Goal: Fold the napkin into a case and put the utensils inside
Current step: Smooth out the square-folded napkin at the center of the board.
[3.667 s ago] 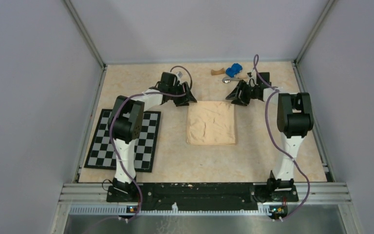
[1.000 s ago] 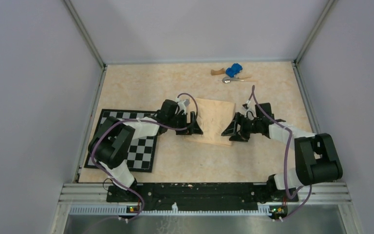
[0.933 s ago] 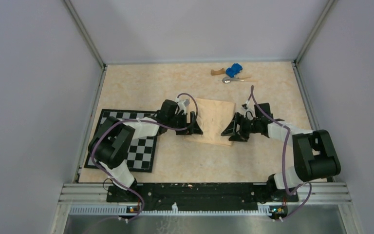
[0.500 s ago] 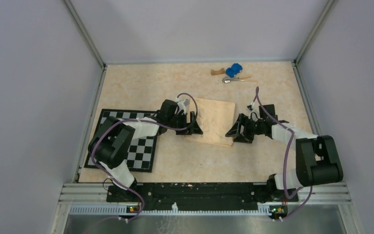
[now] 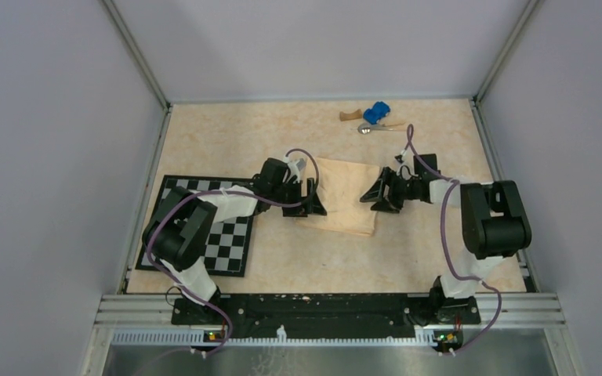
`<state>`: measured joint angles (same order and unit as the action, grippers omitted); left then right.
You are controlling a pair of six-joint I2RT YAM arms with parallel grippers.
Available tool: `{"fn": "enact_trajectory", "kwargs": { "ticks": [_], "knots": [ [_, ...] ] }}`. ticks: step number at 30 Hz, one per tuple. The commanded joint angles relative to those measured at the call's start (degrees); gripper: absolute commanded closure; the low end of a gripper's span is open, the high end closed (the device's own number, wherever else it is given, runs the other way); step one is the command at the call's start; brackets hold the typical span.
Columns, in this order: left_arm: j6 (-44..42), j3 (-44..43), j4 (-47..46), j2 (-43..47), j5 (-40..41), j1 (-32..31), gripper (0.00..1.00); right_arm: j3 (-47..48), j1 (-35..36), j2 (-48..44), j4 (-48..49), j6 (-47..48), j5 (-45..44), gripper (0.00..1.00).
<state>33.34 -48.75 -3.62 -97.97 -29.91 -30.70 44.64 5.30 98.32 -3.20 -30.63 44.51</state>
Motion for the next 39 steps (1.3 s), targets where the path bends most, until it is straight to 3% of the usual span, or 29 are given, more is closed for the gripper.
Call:
{"fn": "enact_trajectory", "kwargs": {
  "ticks": [1,7,11,18,26,31,39],
  "knots": [
    [0.57,1.3,3.35,-1.1,5.17,0.16,0.13,-2.41,-0.91,-3.14,1.07,2.68,-5.48,0.37],
    [1.74,0.23,7.04,3.75,6.4,-0.19,0.12,-1.38,-0.91,-9.34,-0.64,2.39,-7.26,0.37],
    [1.77,-4.62,7.31,5.05,2.1,-0.04,0.11,1.69,-0.91,-7.05,0.54,0.65,-4.9,0.36],
    [-0.99,-18.5,8.81,-2.26,1.56,1.97,0.1,3.04,5.92,-3.13,4.02,-3.05,-0.16,0.38],
    [-8.5,-30.12,8.88,-15.14,0.7,3.33,0.11,-1.24,14.58,-3.98,3.49,-4.15,-6.75,0.65],
    [-11.61,-29.51,10.16,-17.79,5.31,3.18,0.12,-2.12,15.04,-3.32,-2.03,-1.27,-13.74,0.72],
    [-6.83,-13.38,9.47,-8.91,8.13,1.53,0.12,-5.64,9.77,-8.89,-11.76,1.34,-30.31,0.73]
  ]
}}
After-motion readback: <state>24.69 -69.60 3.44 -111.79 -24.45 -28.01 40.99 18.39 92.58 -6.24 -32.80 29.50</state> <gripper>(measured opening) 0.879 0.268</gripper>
